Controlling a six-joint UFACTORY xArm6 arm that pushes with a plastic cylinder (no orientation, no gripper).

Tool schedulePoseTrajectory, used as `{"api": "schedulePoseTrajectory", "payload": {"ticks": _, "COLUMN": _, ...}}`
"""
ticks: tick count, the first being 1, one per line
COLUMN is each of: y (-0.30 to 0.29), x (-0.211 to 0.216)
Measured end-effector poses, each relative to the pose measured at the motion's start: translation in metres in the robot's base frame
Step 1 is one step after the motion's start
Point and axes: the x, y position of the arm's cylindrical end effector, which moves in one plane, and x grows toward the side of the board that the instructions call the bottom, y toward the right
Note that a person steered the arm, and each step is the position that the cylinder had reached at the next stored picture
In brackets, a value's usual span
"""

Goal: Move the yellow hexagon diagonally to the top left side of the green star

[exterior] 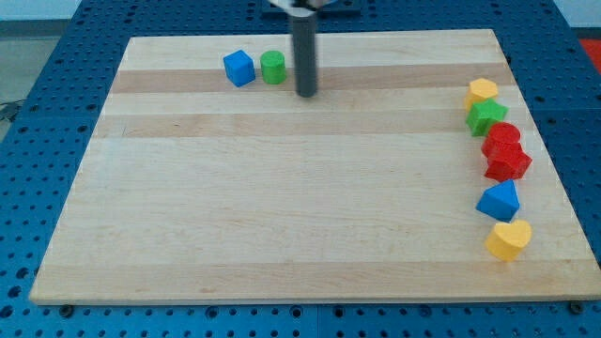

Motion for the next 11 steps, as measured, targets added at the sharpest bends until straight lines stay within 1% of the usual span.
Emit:
{"api": "schedulePoseTrajectory", "payload": {"ticks": 1, "y": 0.08, "x": 0.0}}
{"api": "schedulePoseTrajectory", "payload": {"ticks": 2, "y": 0.148, "x": -0.014}}
{"api": "schedulePoseTrajectory", "payload": {"ticks": 3, "y": 0.154, "x": -0.02}}
{"api": "schedulePoseTrajectory", "payload": {"ticks": 4, "y": 0.209, "x": -0.04}}
{"api": "schedulePoseTrajectory", "payload": {"ticks": 5, "y": 0.214, "x": -0.044}}
{"api": "schedulePoseTrajectory", "payload": {"ticks": 6, "y": 0.263, "x": -0.038}}
{"api": "schedulePoseTrajectory", "payload": {"ticks": 7, "y": 0.296, "x": -0.014}}
{"api": "schedulePoseTrajectory", "payload": {"ticks": 8, "y": 0.296, "x": -0.008}}
{"api": "schedulePoseTrajectory", "payload": {"ticks": 9, "y": 0.296, "x": 0.035}}
{"api": "schedulePoseTrajectory", "payload": {"ticks": 10, "y": 0.293, "x": 0.036}}
{"api": "schedulePoseTrajectory", "payload": {"ticks": 11, "y": 0.251, "x": 0.024}}
